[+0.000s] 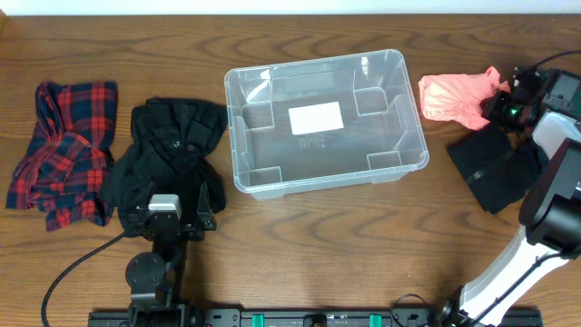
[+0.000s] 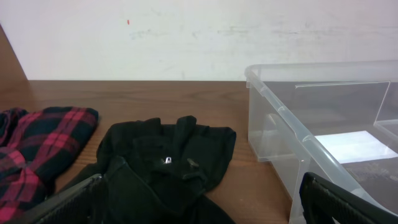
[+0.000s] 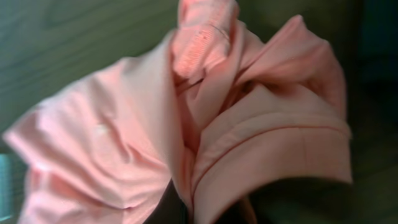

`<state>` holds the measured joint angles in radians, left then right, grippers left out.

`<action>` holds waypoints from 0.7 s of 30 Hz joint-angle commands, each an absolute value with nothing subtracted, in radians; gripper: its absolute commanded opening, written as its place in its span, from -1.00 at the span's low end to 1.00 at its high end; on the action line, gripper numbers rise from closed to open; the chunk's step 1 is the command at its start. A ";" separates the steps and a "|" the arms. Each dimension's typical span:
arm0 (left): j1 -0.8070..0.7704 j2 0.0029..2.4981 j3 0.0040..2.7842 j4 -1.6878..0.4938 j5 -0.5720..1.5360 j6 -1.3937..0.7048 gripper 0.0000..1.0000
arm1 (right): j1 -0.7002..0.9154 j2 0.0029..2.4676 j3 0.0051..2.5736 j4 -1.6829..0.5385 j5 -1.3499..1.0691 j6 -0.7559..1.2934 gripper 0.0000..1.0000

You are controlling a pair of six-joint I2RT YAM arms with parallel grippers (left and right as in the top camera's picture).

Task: Pack container
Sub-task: 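Reach the right gripper to the pink shirt and grasp it, then carry the pink shirt into the bin's left side and release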

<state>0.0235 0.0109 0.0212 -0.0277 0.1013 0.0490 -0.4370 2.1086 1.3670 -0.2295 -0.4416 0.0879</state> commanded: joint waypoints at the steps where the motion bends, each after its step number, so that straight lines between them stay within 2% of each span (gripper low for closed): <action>1: 0.027 0.007 0.004 -0.062 0.116 0.047 0.96 | -0.399 1.977 1.380 -0.257 -0.505 0.101 -0.98; 21: 0.027 0.007 0.004 -0.062 0.116 0.047 0.96 | -0.154 1.466 1.380 -0.279 -0.570 0.209 -0.98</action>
